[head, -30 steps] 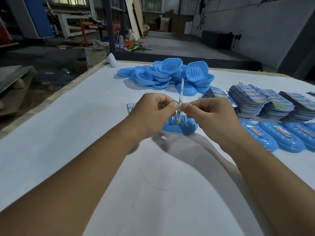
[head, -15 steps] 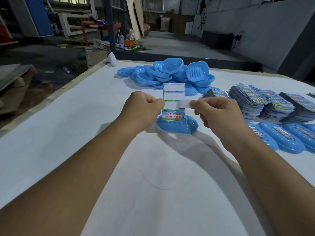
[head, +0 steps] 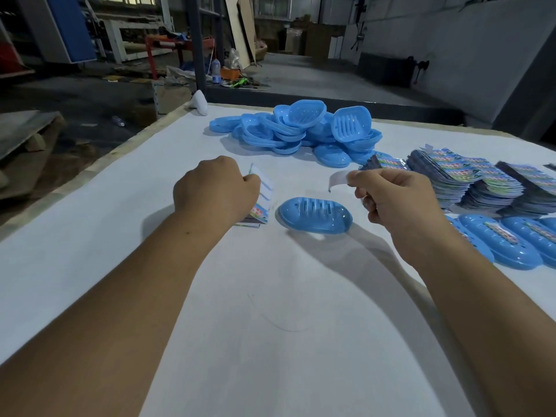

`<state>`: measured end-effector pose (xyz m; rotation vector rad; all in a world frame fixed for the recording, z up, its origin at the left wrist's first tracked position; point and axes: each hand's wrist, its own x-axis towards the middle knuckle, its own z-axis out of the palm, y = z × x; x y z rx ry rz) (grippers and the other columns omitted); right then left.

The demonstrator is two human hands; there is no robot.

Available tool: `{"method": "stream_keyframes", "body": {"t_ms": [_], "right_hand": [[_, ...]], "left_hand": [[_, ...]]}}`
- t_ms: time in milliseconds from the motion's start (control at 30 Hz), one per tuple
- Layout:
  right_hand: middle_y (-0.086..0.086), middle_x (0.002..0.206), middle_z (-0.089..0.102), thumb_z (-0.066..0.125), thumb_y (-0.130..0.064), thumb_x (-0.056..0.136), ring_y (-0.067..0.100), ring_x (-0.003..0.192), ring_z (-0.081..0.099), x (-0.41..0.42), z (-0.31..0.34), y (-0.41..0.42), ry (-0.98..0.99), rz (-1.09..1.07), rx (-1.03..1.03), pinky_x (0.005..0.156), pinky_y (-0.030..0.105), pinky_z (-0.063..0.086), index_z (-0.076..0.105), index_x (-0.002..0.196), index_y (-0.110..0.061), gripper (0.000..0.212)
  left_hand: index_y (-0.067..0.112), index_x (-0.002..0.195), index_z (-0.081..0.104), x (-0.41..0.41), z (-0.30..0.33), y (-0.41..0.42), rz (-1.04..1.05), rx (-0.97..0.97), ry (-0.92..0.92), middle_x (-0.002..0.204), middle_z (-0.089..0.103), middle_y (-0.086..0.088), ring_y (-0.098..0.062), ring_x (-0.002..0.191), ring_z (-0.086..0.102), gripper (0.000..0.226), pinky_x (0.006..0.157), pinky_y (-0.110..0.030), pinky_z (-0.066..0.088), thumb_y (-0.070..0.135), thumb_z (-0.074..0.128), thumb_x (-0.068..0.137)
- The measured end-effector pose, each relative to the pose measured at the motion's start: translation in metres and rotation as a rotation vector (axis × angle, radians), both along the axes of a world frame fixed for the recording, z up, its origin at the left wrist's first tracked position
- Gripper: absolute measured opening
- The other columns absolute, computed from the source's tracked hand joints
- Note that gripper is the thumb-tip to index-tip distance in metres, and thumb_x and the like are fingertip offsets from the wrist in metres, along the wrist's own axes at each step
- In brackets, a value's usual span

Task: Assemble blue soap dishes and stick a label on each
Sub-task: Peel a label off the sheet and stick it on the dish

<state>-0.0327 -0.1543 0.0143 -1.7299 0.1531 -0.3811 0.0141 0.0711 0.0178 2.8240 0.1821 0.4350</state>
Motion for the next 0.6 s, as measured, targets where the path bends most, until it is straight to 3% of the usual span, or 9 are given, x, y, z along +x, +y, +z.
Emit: {"method": "stream_keyframes", "body": {"t_ms": [67,200,333,400,500,600], "right_hand": [[-0.009,0.06,0.062,0.078,-0.03,0.079,0.009,0.052,0.044,0.001,-0.001,0.001,0.001,-0.003,-0.004,0.047,0.019,0.04,0.075,0.058,-0.026,0.021],[-0.009,0.061,0.062,0.078,-0.035,0.077,0.013,0.055,0.044,0.001,-0.002,0.004,-0.002,0.003,-0.032,0.054,0.025,0.04,0.076,0.061,-0.026,0.018],[-0.01,0.06,0.062,0.075,-0.043,0.071,0.01,0.054,0.045,-0.001,-0.003,0.008,-0.025,0.007,-0.107,0.061,0.031,0.038,0.076,0.064,-0.025,0.02],[-0.009,0.059,0.062,0.074,-0.046,0.07,0.006,0.05,0.044,-0.002,-0.003,0.01,-0.025,0.008,-0.132,0.057,0.028,0.039,0.077,0.066,-0.026,0.021],[-0.005,0.059,0.06,0.073,-0.046,0.068,0.005,0.048,0.042,-0.002,-0.004,0.011,-0.049,0.001,-0.168,0.049,0.018,0.038,0.076,0.069,-0.021,0.025],[-0.002,0.057,0.054,0.077,-0.031,0.076,0.003,0.047,0.037,-0.002,-0.005,0.012,-0.118,0.006,-0.245,0.044,0.011,0.031,0.073,0.07,-0.013,0.02]], "left_hand": [[0.016,0.092,0.058,0.001,0.0,0.007,0.024,0.09,0.06,0.078,0.055,-0.004,-0.022,0.066,0.052,0.033,0.053,-0.029,0.031,0.046,0.046,0.097],[0.018,0.074,0.044,0.001,-0.001,0.013,0.045,0.186,0.138,0.074,0.051,-0.003,-0.02,0.06,0.045,0.035,0.05,-0.027,0.029,0.044,0.054,0.096],[0.018,0.093,0.063,-0.001,0.002,0.012,0.04,0.174,0.05,0.081,0.063,-0.004,-0.02,0.062,0.053,0.024,0.048,-0.026,0.033,0.042,0.06,0.094],[0.02,0.088,0.07,-0.005,0.001,0.003,-0.082,-0.098,-0.036,0.079,0.07,-0.001,-0.016,0.066,0.06,0.018,0.05,-0.026,0.043,0.037,0.064,0.09],[0.019,0.076,0.075,-0.019,0.0,-0.023,-0.404,-0.767,0.03,0.068,0.072,0.005,-0.004,0.058,0.06,0.014,0.047,-0.018,0.047,0.03,0.071,0.084],[0.022,0.078,0.079,-0.028,-0.003,-0.04,-0.557,-0.916,0.085,0.065,0.071,0.009,0.002,0.052,0.055,0.014,0.051,-0.015,0.043,0.035,0.076,0.084]]}}
